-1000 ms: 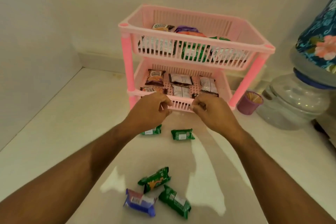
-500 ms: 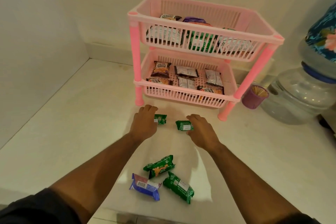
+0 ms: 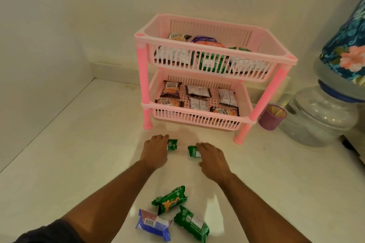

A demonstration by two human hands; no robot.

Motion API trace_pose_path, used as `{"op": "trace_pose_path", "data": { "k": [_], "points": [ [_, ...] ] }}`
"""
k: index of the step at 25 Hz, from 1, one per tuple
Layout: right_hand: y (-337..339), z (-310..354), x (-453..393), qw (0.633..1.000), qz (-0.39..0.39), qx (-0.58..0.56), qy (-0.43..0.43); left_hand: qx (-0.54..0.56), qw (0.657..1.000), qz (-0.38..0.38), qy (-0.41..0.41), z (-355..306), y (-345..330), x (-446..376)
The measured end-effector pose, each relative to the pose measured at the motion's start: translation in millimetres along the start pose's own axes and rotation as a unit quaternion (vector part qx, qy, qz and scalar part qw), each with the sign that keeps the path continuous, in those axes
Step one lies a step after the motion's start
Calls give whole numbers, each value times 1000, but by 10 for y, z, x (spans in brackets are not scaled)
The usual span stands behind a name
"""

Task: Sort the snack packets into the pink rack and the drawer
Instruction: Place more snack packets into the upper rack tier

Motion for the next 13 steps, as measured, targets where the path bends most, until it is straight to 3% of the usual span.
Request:
{"op": "trace_pose_path", "data": {
  "k": [3, 13],
  "points": [
    [114, -15, 14, 999, -29, 22, -5, -16, 1000, -16, -9, -37, -1, -37],
    [184, -114, 195, 985, 148, -86, -35, -43, 995, 87, -7, -164, -303, -114]
  ]
}}
Point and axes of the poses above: each hand's wrist, its own x-axis away from the middle knuckle, its own y-axis out of the back of the hand, z = x × y, the point moved 10 cm from there along -x, towards the middle knuckle, and after that the axes turned 7 degrees about -x, right-handed, at the moved point
